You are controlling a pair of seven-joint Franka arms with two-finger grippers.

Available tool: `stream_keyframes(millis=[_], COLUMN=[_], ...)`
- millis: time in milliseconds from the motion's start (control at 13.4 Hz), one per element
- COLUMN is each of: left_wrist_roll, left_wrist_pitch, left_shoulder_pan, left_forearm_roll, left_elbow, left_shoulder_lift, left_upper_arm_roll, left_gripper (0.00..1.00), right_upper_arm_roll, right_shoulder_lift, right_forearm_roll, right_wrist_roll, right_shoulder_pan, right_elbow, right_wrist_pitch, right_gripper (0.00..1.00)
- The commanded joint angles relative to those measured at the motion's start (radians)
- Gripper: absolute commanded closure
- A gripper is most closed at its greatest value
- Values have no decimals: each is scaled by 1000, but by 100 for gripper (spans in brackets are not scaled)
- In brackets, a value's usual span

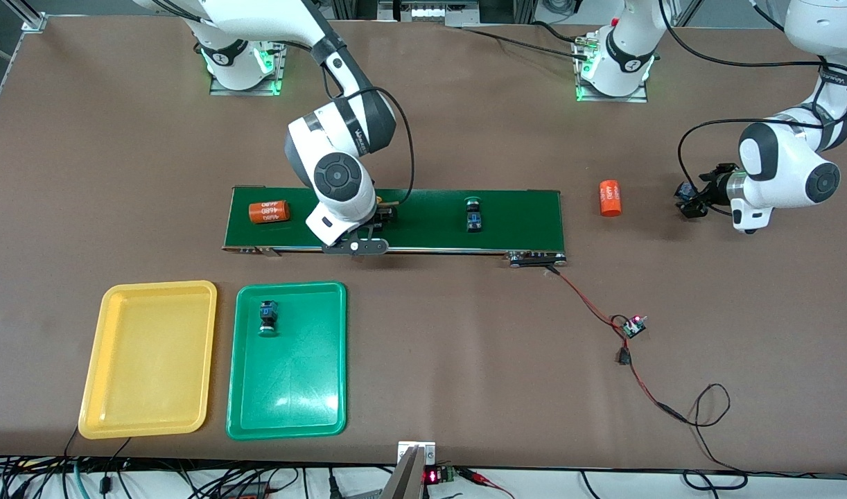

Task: Sort buttons by color to trays

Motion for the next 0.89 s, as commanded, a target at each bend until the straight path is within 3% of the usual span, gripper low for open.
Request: stream_keyframes(millis=[0, 149, 298, 447, 521, 596, 670, 819], left_wrist_roll=[-3, -6, -14, -15, -15, -12, -1, -1], left_wrist_pitch=[12, 7, 6, -31, -113, -223, -325, -462], left_shoulder_pan=[6, 7, 13, 13, 12, 9, 3, 0], left_forearm_roll=[17, 5, 3, 2, 3, 3, 5, 5], left_elbow=[-20, -15, -12, 9, 64, 148, 229, 357], left_shoulder_lift=[-22, -22, -22, -32, -52, -56, -56, -56], left_upper_arm_roll=[2, 3, 3, 2, 2, -4, -10, -80], left_gripper=[49, 77, 82, 83, 83, 83, 82, 82], right_upper_arm_roll=[-7, -7, -6, -2, -2, -2, -2, -2], right_shoulder_lift=[7, 19, 19, 19, 19, 16, 16, 9], right_forearm_roll=[12, 14, 15, 15, 15, 15, 15, 24], right_wrist_roll=[11, 11, 11, 9, 5, 8, 6, 3], right_shoulder_pan=[18, 15, 17, 15, 15, 15, 9, 5], right_elbow=[-5, -13, -45, -67, -79, -80, -73, -68], right_wrist_pitch=[12, 14, 41, 49, 51, 48, 43, 38], right_gripper=[0, 0, 0, 13, 27, 59, 77, 94])
